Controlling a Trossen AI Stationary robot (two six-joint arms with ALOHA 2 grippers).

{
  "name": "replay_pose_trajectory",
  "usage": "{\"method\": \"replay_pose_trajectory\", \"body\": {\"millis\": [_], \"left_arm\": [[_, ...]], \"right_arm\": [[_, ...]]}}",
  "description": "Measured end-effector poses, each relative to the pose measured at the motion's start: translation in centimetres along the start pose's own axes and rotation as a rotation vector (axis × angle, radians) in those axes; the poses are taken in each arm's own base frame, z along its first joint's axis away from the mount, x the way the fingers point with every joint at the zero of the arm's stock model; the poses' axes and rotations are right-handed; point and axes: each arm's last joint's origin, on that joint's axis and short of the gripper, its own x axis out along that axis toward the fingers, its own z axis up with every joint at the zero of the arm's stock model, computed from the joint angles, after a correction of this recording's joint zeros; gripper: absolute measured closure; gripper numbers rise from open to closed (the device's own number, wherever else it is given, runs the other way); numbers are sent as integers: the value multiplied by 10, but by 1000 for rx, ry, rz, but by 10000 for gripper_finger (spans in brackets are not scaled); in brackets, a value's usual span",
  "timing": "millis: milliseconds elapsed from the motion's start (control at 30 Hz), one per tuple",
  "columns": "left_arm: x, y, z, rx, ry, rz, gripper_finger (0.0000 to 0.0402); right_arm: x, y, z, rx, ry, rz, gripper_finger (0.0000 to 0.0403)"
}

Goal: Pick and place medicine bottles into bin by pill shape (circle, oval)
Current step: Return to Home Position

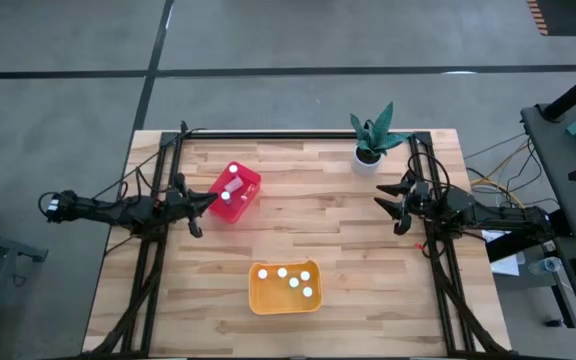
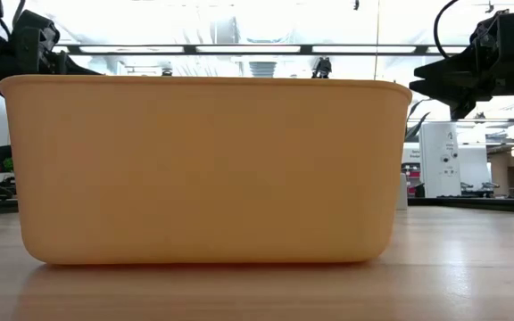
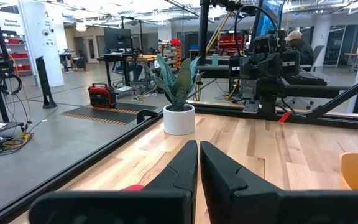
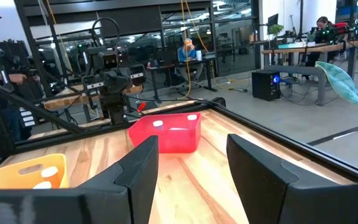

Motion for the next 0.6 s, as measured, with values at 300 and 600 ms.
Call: {"method": "replay_pose_trajectory", "body": {"millis": [300,600], "left_arm": [[0,0,0,0,0,0,400],[0,0,0,0,0,0,400]], "right_arm": [[0,0,0,0,0,0,218],[0,0,0,0,0,0,218]]}}
